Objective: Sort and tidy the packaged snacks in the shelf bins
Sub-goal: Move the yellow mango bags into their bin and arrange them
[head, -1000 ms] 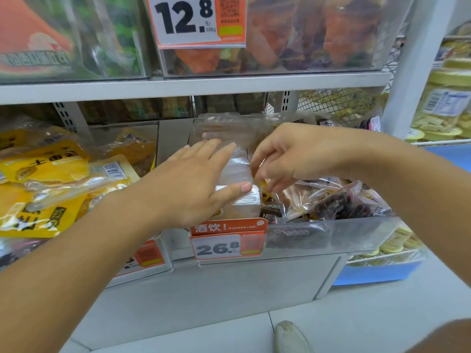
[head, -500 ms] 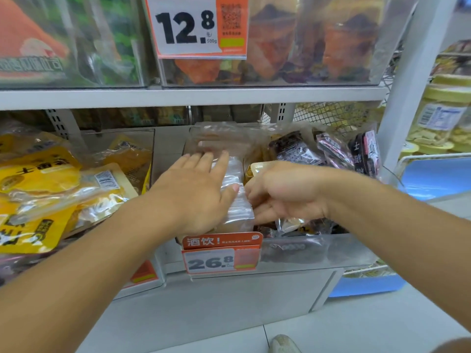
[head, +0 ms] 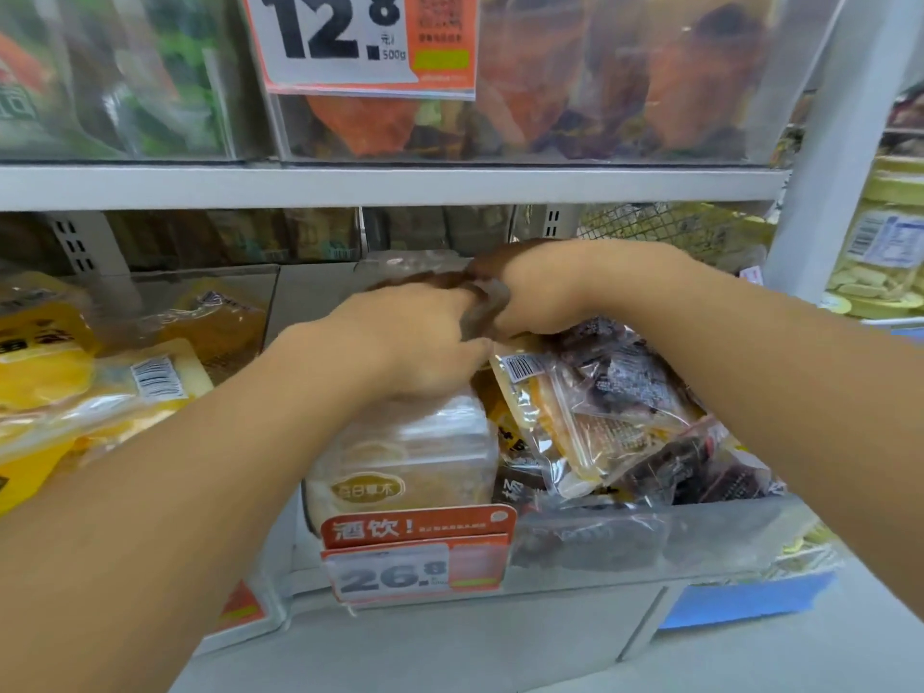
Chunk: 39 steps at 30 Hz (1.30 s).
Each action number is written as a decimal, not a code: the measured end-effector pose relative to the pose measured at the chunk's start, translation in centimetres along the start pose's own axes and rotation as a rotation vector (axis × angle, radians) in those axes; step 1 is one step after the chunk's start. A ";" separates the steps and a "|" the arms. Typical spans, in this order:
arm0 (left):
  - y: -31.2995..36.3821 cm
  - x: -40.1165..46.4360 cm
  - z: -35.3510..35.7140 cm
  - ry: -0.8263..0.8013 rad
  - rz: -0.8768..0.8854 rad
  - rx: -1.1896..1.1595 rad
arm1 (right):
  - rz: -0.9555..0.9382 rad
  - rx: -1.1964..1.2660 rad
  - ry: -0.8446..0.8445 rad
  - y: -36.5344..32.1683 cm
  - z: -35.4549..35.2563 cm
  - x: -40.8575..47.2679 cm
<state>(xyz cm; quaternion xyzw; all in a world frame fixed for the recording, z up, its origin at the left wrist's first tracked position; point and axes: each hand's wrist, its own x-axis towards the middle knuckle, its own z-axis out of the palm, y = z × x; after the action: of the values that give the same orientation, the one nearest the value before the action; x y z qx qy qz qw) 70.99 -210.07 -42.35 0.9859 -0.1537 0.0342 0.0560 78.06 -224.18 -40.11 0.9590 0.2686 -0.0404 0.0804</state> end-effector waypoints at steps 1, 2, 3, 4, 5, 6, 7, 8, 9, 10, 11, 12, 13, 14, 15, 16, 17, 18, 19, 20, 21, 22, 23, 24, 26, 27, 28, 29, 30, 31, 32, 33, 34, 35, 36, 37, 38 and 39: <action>0.0 0.1 0.2 0.030 -0.028 0.029 | 0.000 -0.036 -0.006 0.3 0.1 0.8; 0.0 0.1 0.4 0.061 -0.067 0.062 | 0.015 -0.090 0.001 0.6 0.0 1.3; 0.0 0.1 0.7 0.091 -0.105 0.087 | 0.034 -0.129 0.008 1.1 -0.2 1.6; 0.1 0.0 0.8 0.119 -0.140 0.099 | 0.049 -0.147 0.009 1.5 -0.5 1.6; 0.1 0.1 0.8 0.135 -0.174 0.095 | 0.052 -0.158 0.012 2.0 -0.7 1.6; 0.0 0.1 0.8 0.136 -0.200 0.084 | 0.054 -0.169 0.012 2.4 -0.9 1.5; -0.1 0.2 0.8 0.120 -0.218 0.082 | 0.058 -0.178 0.020 2.7 -0.8 1.4; -0.3 0.5 0.7 0.109 -0.225 0.084 | 0.061 -0.183 0.033 3.0 -0.7 1.4; -0.4 0.7 0.5 0.095 -0.229 0.094 | 0.061 -0.175 0.048 3.3 -0.5 1.5; -0.4 1.1 0.3 0.087 -0.232 0.105 | 0.057 -0.160 0.059 3.4 -0.3 1.6; -0.4 1.5 0.2 0.080 -0.233 0.113 | 0.054 -0.142 0.070 3.5 -0.2 1.6; -0.3 1.9 0.1 0.083 -0.222 0.121 | 0.051 -0.127 0.077 3.6 -0.1 1.5; -0.3 2.3 0.0 0.094 -0.201 0.108 | 0.048 -0.121 0.079 3.6 -0.1 1.4; -0.2 2.7 -0.1 0.101 -0.166 0.071 | 0.028 -0.122 0.078 3.8 -0.1 1.5; -0.2 3.0 -0.2 0.073 -0.125 0.029 | -0.001 -0.127 0.073 3.9 -0.1 1.5; -0.1 3.2 -0.3 0.023 -0.073 -0.020 | -0.026 -0.105 0.056 4.0 0.0 1.6; -0.1 3.4 -0.4 -0.032 -0.037 -0.058 | -0.046 -0.061 0.023 4.1 0.0 1.6; -0.2 3.5 -0.4 -0.070 -0.025 -0.085 | -0.056 -0.019 -0.024 4.2 0.1 1.6; -0.2 3.7 -0.3 -0.095 -0.037 -0.101 | -0.064 0.013 -0.076 4.3 0.2 1.7; -0.3 4.0 -0.1 -0.089 -0.052 -0.095 | -0.072 0.035 -0.104 4.3 0.3 1.8; -0.4 4.3 0.2 -0.078 -0.067 -0.076 | -0.079 0.030 -0.117 4.4 0.3 1.9; -0.4 4.3 0.3 -0.069 -0.085 -0.056 | -0.084 -0.011 -0.122 4.4 0.2 1.9; -0.4 4.2 0.4 -0.067 -0.098 -0.040 | -0.079 -0.077 -0.141 4.4 0.0 1.9; -0.5 4.2 0.6 -0.062 -0.100 -0.043 | -0.069 -0.136 -0.160 4.6 -0.1 2.0; -1.1 3.8 0.6 -0.063 -0.125 -0.054 | -0.053 -0.214 -0.196 4.8 -0.2 2.0; -1.5 3.6 0.6 -0.052 -0.127 -0.045 | -0.042 -0.236 -0.203 5.1 -0.1 2.1; -2.1 3.6 0.6 -0.029 -0.121 -0.033 | -0.033 -0.251 -0.209 5.2 0.0 2.2; -2.5 3.6 0.6 -0.007 -0.117 -0.025 | -0.023 -0.281 -0.219 5.2 0.1 2.2; -2.7 3.7 0.7 0.008 -0.116 -0.019 | -0.018 -0.310 -0.221 5.1 0.3 2.2; -2.7 3.8 0.7 0.013 -0.118 -0.013 | -0.010 -0.341 -0.218 5.0 0.6 2.1; -2.6 3.8 0.8 0.019 -0.115 -0.010 | -0.023 -0.340 -0.200 5.0 0.9 2.2; -2.4 3.8 0.8 0.028 -0.110 -0.009 | -0.037 -0.306 -0.180 5.0 1.1 2.0; -2.2 3.8 0.8 0.040 -0.103 -0.020 | -0.060 -0.245 -0.147 5.1 1.1 1.9; -2.0 3.7 0.8 0.050 -0.094 -0.046 | -0.083 -0.177 -0.117 5.1 1.0 1.6; -2.0 3.7 0.8 0.056 -0.081 -0.086 | -0.106 -0.104 -0.094 5.0 0.8 1.4; -2.0 3.6 0.8 0.051 -0.065 -0.126 | -0.115 -0.046 -0.088 4.9 0.5 1.0; -1.9 3.6 0.8 0.039 -0.042 -0.164 | -0.119 0.008 -0.089 4.9 0.2 0.6; -1.8 3.5 0.8 0.024 -0.021 -0.200 | -0.105 0.064 -0.095 4.8 -0.1 0.0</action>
<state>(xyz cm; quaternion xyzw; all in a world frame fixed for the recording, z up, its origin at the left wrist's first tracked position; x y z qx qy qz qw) 74.92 -209.47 -43.00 0.9765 -0.1453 0.0300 0.1562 80.57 -228.22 -39.39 0.9427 0.3129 -0.0987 0.0604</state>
